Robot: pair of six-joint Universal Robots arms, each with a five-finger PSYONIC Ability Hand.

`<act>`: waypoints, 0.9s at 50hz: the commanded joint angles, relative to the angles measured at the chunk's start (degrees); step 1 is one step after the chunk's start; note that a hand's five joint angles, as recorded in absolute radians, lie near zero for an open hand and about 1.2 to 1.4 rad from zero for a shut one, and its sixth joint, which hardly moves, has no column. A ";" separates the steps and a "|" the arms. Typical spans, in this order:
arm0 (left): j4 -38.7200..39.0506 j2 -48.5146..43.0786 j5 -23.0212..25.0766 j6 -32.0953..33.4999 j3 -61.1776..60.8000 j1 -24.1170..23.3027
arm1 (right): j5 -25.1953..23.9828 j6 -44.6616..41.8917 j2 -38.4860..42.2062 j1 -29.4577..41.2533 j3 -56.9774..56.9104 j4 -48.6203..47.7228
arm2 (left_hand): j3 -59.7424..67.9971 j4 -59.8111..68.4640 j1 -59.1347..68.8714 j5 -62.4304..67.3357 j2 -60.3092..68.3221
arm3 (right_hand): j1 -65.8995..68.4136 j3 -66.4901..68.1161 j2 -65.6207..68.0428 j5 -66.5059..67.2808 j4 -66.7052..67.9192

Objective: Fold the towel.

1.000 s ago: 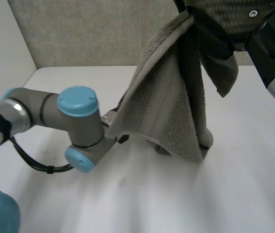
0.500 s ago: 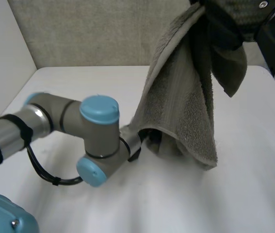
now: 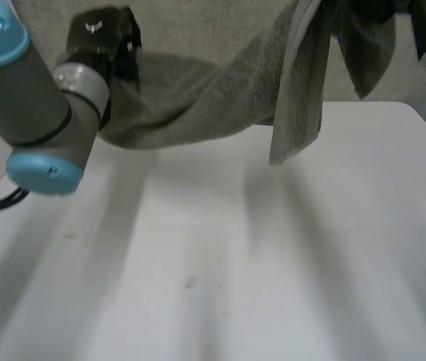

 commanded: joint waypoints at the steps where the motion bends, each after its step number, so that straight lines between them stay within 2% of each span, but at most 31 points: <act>1: 0.26 5.55 2.11 0.45 -18.80 -0.21 | -6.11 0.84 7.31 -2.56 1.80 8.31 | 10.30 10.31 12.21 11.30 10.30 | 3.74 2.21 3.51 3.94 2.10; 3: 0.09 6.60 3.94 0.54 -25.53 -0.12 | -6.99 0.58 8.89 -3.88 2.15 11.03 | 10.30 10.31 12.21 11.30 10.30 | 3.74 2.21 3.51 3.94 2.10; 5: -0.18 7.12 4.82 0.54 -28.26 -0.12 | -7.18 -0.64 12.23 -4.68 1.98 17.27 | 10.30 10.31 12.21 11.30 10.30 | 3.74 2.21 3.51 3.94 2.10; 9: -0.70 8.44 7.11 0.71 -34.08 -0.12 | -7.09 -3.45 14.09 -5.03 1.72 23.07 | 10.30 10.31 12.21 11.30 10.30 | 3.74 2.21 3.51 3.94 2.10; 11: -0.88 8.80 7.81 0.71 -35.05 -0.12 | -7.00 -5.66 14.80 -5.12 1.45 26.62 | 10.30 10.31 12.21 11.30 10.30 | 3.74 2.21 3.51 3.94 2.10; 13: -1.32 9.06 8.43 0.71 -35.50 -0.21 | -7.09 -11.52 16.20 -5.21 1.28 33.70 | 10.30 10.31 12.21 11.30 10.30 | 3.74 2.21 3.51 3.94 2.10; 17: -2.20 8.98 9.49 0.71 -33.66 -0.13 | -7.00 -15.77 17.79 -4.77 0.04 36.72 | 10.30 10.31 12.21 11.30 10.30 | 3.74 2.21 3.51 3.94 2.10; 21: -1.76 7.74 9.40 0.80 -28.91 -0.39 | -6.65 -13.32 21.11 -4.33 -4.77 32.17 | 10.30 10.31 12.21 11.30 10.30 | 3.74 2.21 3.51 3.94 2.10; 25: -0.36 0.83 9.23 2.98 -15.78 -0.39 | -5.77 -10.58 24.38 -4.24 -10.15 26.09 | 10.30 10.31 12.21 11.30 10.30 | 3.74 2.21 3.51 3.94 2.10; 26: -0.35 0.80 9.23 3.00 -15.72 -0.39 | -4.73 -9.36 26.03 -4.24 -13.28 22.00 | 10.30 10.31 12.21 11.30 10.30 | 3.74 2.21 3.51 3.94 2.10; 27: 0.25 -1.90 9.05 4.82 -9.46 -0.30 | -3.15 -8.13 27.35 -4.16 -16.36 16.22 | 10.30 10.31 12.21 11.30 10.30 | 3.74 2.21 3.51 3.94 2.10; 28: 0.87 -4.45 8.35 6.67 -3.13 -0.21 | -3.14 -8.12 27.37 -4.15 -16.39 16.16 | 10.30 10.31 12.21 11.30 10.30 | 3.74 2.21 3.51 3.94 2.10; 29: 0.88 -4.47 8.35 6.69 -3.07 -0.21 | -1.40 -6.99 28.24 -3.89 -18.48 9.72 | 10.30 10.31 12.21 11.30 10.30 | 3.74 2.21 3.51 3.94 2.10; 30: 1.14 -6.21 7.65 8.60 2.94 -0.13 | 0.62 -5.85 28.77 -3.80 -20.07 2.78 | 10.30 10.31 12.21 11.30 10.30 | 3.74 2.21 3.51 3.94 2.10; 31: 1.23 -7.19 6.43 9.49 8.04 -0.04 | 0.64 -5.84 28.77 -3.80 -20.08 2.71 | 10.30 10.31 12.21 11.30 10.30 | 3.74 2.21 3.51 3.94 2.10; 32: 1.23 -7.20 6.41 9.50 8.09 -0.04 | 2.64 -4.79 28.95 -3.80 -20.69 -3.56 | 10.30 10.31 12.21 11.30 10.30 | 3.74 2.21 3.51 3.94 2.10; 33: 1.23 -7.46 4.67 9.41 11.40 -0.04 | 2.66 -4.78 28.95 -3.80 -20.70 -3.62 | 10.30 10.31 12.21 11.30 10.30 | 3.74 2.21 3.51 3.94 2.10; 34: 1.31 -7.29 2.22 8.46 13.26 -0.04 | 3.53 -3.82 28.95 -3.80 -20.52 -8.67 | 10.30 10.31 12.21 11.30 10.30 | 3.74 2.21 3.51 3.94 2.10; 35: 1.32 -7.28 2.20 8.45 13.28 -0.04 | 3.72 -2.95 28.95 -3.89 -20.09 -11.59 | 10.30 10.31 12.21 11.30 10.30 | 3.74 2.21 3.51 3.94 2.10; 38: 1.14 -5.54 -1.04 6.52 12.50 -0.47 | 1.89 -2.15 29.30 -4.15 -18.86 -9.79 | 10.30 10.31 12.21 11.30 10.30 | 3.74 2.21 3.51 3.94 2.10; 41: 0.44 -3.51 -1.85 5.81 7.16 -0.91 | -0.50 -2.23 29.56 -4.24 -17.97 -6.70 | 10.30 10.31 12.21 11.30 10.30 | 3.74 2.21 3.51 3.94 2.10; 43: 0.17 -2.63 -1.76 6.07 2.38 -0.92 | -7.14 -2.93 31.40 -4.50 -15.96 1.26 | 10.30 10.31 12.21 11.30 10.30 | 3.74 2.21 3.51 3.94 2.10; 44: 0.09 -1.93 -1.67 6.16 -2.58 -0.92 | -7.18 -2.94 31.41 -4.51 -15.95 1.30 | 10.30 10.31 12.21 11.30 10.30 | 3.74 2.21 3.51 3.94 2.10; 45: 0.08 -1.92 -1.67 6.16 -2.63 -0.92 | -10.66 -3.63 32.71 -4.59 -15.08 4.87 | 10.30 10.31 12.21 11.30 10.30 | 3.74 2.21 3.51 3.94 2.10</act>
